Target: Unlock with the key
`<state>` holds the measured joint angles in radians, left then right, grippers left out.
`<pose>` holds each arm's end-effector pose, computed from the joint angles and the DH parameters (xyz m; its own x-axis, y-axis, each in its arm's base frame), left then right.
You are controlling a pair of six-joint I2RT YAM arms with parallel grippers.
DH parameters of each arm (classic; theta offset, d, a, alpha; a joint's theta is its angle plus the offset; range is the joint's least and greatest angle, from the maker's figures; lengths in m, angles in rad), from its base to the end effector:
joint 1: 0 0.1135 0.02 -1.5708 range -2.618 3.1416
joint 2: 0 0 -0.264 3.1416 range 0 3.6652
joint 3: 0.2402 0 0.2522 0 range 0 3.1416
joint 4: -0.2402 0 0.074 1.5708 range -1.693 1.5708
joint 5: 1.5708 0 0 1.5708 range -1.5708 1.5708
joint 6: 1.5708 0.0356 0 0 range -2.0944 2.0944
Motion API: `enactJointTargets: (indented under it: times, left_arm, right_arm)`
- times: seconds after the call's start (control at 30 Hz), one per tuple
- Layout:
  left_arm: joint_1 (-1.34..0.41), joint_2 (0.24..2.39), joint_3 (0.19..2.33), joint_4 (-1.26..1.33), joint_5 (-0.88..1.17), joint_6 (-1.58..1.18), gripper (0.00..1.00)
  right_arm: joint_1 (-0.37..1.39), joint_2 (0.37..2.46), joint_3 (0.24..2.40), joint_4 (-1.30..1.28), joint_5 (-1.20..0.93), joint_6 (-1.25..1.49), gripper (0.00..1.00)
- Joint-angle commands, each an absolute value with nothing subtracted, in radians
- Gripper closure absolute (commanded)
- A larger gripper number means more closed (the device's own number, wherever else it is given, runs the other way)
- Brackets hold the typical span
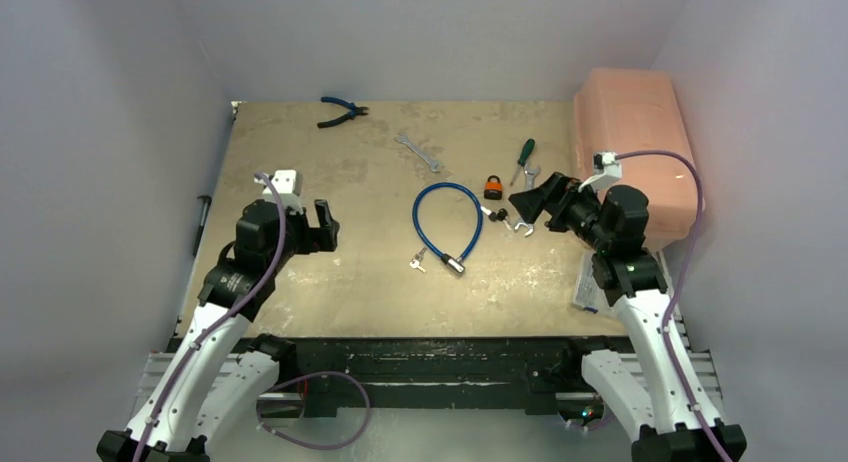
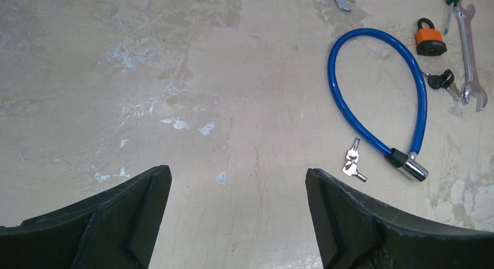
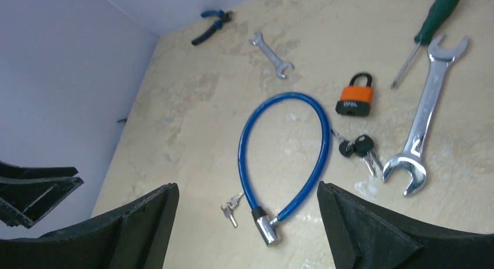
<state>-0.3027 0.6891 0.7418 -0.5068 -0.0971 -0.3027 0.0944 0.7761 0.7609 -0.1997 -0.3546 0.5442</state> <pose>0.1500 -0.0432 0.3062 -0.4633 -0.1661 -0.8705 0.0790 0.9706 -0.2273 0.1804 0.0295 0.3318 -0.4022 0.4496 -0.7975 -0.2546 0.7818 0.5692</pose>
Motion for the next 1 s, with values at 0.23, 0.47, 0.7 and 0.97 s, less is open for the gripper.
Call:
enactJointTargets:
  times: [0.23, 0.47, 0.7, 0.97]
  left_arm:
    - [-0.342, 0.741, 0.739, -0.453, -0.064, -0.289, 0.1]
    - [-0.344, 0.802, 0.752, -0.451, -0.029, -0.29, 0.14]
    - [-0.345, 0.791, 0.749, -0.449, -0.028, -0.292, 0.15]
    - [-0.345, 0.763, 0.749, -0.446, -0.04, -0.294, 0.17]
  right_arm:
    - [0.281, 0.904, 0.813, -0.387, -0.189, 0.572, 0.01]
    - [0.498, 1.116, 0.973, -0.47, -0.056, 0.599, 0.01]
    - [0.723, 1.276, 1.107, -0.572, 0.183, 0.76, 0.01]
    - [0.892, 1.465, 1.233, -0.649, 0.39, 0.955, 0.01]
